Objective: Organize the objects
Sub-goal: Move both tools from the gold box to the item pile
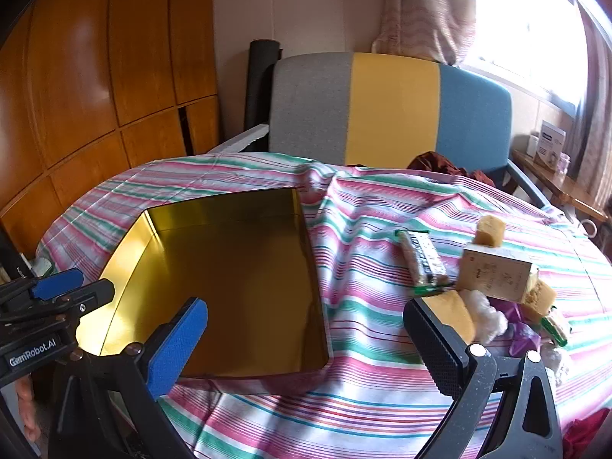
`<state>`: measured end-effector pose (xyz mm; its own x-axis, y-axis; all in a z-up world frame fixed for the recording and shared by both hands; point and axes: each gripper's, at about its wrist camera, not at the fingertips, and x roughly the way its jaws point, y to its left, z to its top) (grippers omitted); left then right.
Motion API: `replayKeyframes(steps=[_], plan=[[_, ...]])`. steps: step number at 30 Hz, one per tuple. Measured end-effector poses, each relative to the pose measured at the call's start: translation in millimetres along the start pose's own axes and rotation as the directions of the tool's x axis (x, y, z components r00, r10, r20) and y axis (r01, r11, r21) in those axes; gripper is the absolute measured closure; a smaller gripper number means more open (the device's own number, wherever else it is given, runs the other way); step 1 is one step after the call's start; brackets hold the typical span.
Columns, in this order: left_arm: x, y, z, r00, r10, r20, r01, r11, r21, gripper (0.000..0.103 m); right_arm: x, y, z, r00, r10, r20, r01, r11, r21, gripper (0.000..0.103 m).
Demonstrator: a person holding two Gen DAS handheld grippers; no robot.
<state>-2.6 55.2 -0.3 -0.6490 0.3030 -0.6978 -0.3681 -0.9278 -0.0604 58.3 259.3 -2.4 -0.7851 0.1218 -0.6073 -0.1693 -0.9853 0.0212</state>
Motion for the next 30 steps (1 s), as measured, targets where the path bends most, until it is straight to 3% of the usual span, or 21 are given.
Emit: replayKeyframes(steps=[5, 12, 18, 23, 26, 30], plan=[[4.1, -18.0, 4.3, 1.000, 0.005, 0.000, -0.005, 0.998, 0.057, 0.046, -7.4, -21.5, 2.7, 1.000, -0.029, 0.010, 0.029, 0.999, 0.038, 0.000], [11.0, -39.4, 8.7, 0.998, -0.064, -0.012, 0.065, 0.992, 0.112, 0.046, -22.1, -71.6, 8.6, 0.996, -0.088, 0.018, 0.085, 0.989, 0.125, 0.000], [19.2, -54.5, 10.6, 0.988, -0.144, -0.050, 0.149, 0.981, 0.126, 0.038, -36.9, -122.9, 7.3, 0.989, -0.148, 0.005, 0.144, 0.967, 0.209, 0.000], [22.3, -63.3, 10.9, 0.976, -0.204, -0.074, 0.211, 0.971, 0.116, 0.038, -53.1, -174.7, -0.5, 0.982, -0.188, -0.008, 0.180, 0.928, 0.325, 0.000], [26.7, -70.3, 12.7, 0.977, -0.196, -0.086, 0.207, 0.970, 0.130, 0.038, -66.7, -207.3, -6.9, 0.976, -0.218, -0.007, 0.203, 0.896, 0.395, 0.000], [35.3, -87.3, 16.3, 0.958, -0.248, -0.145, 0.267, 0.955, 0.132, 0.038, -85.8, -251.2, -19.2, 0.966, -0.258, -0.012, 0.229, 0.834, 0.501, 0.000]])
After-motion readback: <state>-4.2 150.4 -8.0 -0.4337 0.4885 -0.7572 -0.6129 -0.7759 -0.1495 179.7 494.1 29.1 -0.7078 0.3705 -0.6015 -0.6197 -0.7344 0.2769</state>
